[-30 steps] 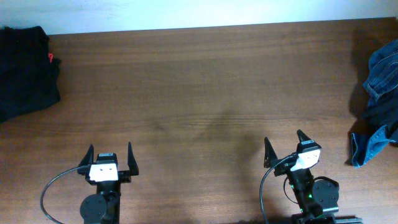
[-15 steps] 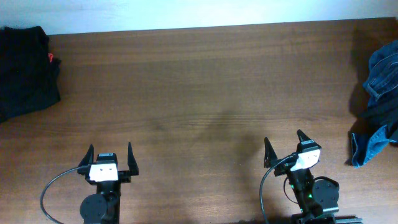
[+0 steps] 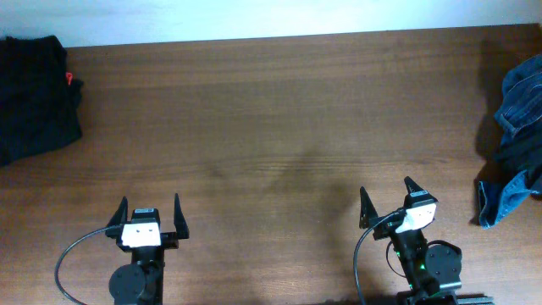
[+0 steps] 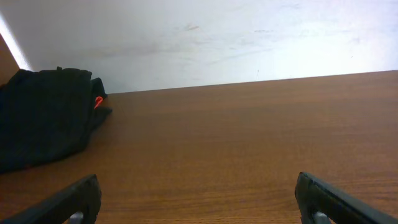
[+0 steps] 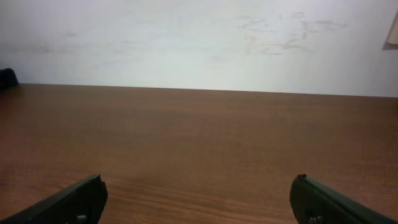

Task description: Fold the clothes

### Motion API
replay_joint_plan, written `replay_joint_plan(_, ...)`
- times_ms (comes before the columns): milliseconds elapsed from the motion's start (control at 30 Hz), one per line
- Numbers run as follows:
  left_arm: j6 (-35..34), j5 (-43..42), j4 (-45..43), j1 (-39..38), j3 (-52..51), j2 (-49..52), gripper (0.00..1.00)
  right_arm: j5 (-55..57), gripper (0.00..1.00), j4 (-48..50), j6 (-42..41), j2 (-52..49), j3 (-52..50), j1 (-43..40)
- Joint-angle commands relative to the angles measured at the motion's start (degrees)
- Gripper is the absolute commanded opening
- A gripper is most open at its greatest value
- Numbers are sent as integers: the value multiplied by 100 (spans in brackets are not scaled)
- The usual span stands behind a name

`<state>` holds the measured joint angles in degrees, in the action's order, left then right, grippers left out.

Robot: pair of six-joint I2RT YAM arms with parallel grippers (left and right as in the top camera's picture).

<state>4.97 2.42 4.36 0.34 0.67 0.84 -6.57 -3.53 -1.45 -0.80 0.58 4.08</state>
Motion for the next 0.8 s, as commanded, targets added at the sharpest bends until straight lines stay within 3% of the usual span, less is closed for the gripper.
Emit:
replay_joint_plan(0, 92, 20, 24, -17, -13, -50, 99, -48, 99, -33, -11, 59, -26, 42)
replay_joint_plan(433, 94, 20, 24, -17, -15, -50, 99, 275, 99, 59, -11, 59, -26, 37)
replay_joint_plan(567, 92, 20, 24, -17, -13, -50, 99, -116, 99, 92, -70, 59, 22, 37)
replay_joint_plan(767, 92, 20, 24, -17, -15, -50, 100, 579, 99, -203, -398, -11, 793, 37)
